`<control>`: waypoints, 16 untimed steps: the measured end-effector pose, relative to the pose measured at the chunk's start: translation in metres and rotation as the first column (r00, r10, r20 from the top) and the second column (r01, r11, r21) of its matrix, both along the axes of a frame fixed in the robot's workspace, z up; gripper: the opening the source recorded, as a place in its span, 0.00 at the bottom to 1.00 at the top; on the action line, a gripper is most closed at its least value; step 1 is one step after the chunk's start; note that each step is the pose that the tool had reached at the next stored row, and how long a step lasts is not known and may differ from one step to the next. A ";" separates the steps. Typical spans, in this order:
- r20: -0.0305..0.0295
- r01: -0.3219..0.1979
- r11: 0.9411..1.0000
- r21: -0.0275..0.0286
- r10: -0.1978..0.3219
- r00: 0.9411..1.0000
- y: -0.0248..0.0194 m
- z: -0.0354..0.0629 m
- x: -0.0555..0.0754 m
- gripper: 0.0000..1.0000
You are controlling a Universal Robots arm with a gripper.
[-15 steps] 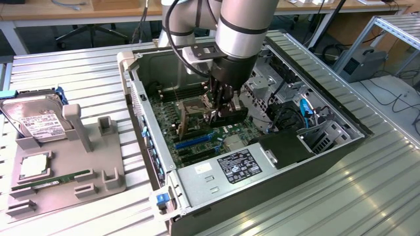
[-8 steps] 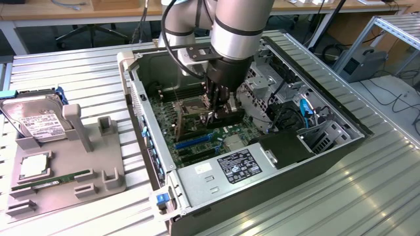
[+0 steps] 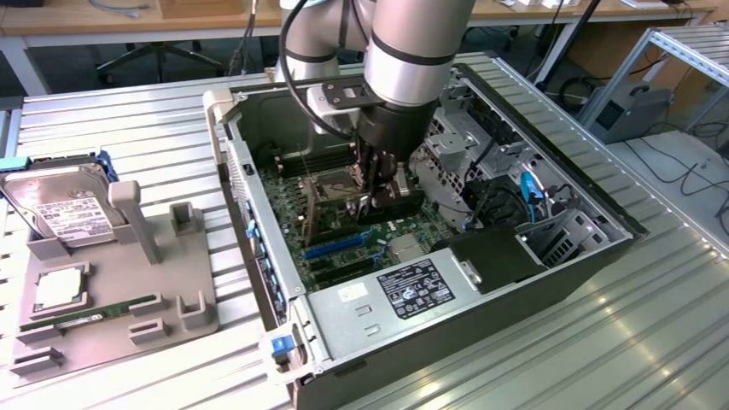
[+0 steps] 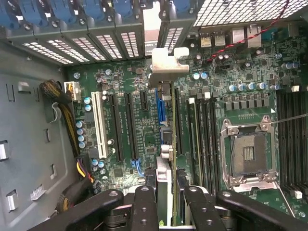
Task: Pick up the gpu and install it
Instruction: 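Insert the gpu into the slot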
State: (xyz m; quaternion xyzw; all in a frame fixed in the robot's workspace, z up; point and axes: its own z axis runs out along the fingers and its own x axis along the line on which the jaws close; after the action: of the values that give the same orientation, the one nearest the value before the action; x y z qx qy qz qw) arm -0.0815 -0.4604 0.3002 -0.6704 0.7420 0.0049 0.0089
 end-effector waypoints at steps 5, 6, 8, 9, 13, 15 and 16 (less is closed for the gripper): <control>0.000 0.000 1.000 0.000 0.000 1.000 0.0000 -0.0014 0.000 0.27; 0.000 0.000 1.000 0.000 0.000 1.000 0.0000 -0.0017 0.000 0.27; 0.000 0.000 1.000 0.000 0.000 1.000 0.0000 -0.0024 0.000 0.27; 0.000 0.000 1.000 0.000 0.000 1.000 0.0000 -0.0026 0.000 0.27; 0.000 0.000 1.000 0.000 0.000 1.000 0.0000 -0.0042 -0.001 0.27; 0.000 0.000 1.000 0.000 0.000 1.000 0.0000 -0.0049 -0.001 0.27; 0.000 0.000 1.000 0.000 0.000 1.000 0.0000 -0.0052 -0.001 0.27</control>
State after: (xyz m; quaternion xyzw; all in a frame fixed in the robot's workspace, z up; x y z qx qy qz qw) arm -0.0825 -0.4604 0.2950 -0.6704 0.7419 0.0049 0.0089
